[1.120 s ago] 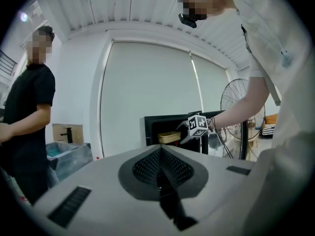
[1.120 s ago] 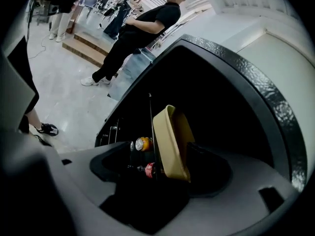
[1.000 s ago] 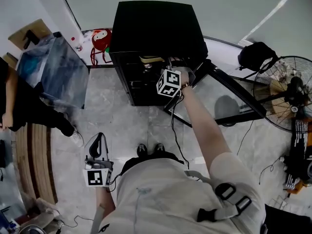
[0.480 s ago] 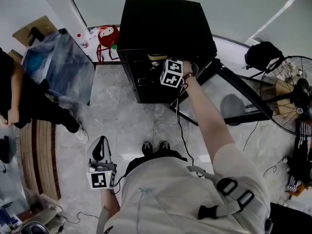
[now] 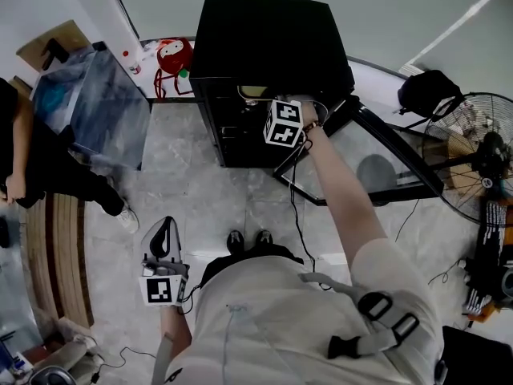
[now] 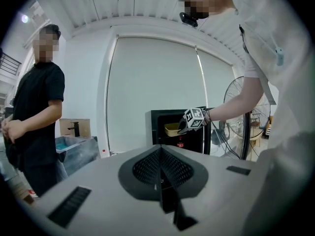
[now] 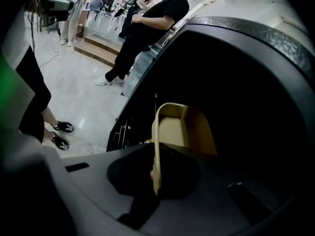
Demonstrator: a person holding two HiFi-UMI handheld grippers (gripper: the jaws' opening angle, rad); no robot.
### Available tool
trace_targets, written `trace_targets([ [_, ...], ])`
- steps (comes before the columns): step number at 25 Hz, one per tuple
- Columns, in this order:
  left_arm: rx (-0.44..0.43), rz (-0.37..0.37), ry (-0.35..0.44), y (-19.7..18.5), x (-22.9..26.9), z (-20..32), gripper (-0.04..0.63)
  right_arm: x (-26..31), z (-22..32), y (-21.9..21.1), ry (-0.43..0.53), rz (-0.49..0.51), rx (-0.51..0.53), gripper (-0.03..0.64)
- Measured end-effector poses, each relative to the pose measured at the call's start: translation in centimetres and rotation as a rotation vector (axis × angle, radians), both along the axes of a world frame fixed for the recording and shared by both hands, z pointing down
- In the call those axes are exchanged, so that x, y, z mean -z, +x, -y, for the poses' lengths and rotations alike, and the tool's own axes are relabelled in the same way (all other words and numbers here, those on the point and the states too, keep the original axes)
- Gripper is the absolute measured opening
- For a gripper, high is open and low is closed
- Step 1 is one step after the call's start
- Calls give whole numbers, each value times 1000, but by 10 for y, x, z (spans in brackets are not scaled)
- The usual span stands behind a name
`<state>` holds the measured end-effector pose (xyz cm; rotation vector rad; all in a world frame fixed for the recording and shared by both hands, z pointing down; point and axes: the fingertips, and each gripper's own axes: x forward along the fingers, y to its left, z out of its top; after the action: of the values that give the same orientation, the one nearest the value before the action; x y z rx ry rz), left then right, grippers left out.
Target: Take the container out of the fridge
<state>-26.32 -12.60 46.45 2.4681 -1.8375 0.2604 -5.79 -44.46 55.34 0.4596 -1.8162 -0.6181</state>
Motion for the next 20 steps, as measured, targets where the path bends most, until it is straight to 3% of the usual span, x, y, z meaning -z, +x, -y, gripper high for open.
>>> trace_targets([
  [9,-31,-7,24,4,-1,5,6,14,-61,5,-27,-28,50,35],
  [20,-101,-24,60,22,4,17,6,27,-192,12,-140,-23,44,29],
])
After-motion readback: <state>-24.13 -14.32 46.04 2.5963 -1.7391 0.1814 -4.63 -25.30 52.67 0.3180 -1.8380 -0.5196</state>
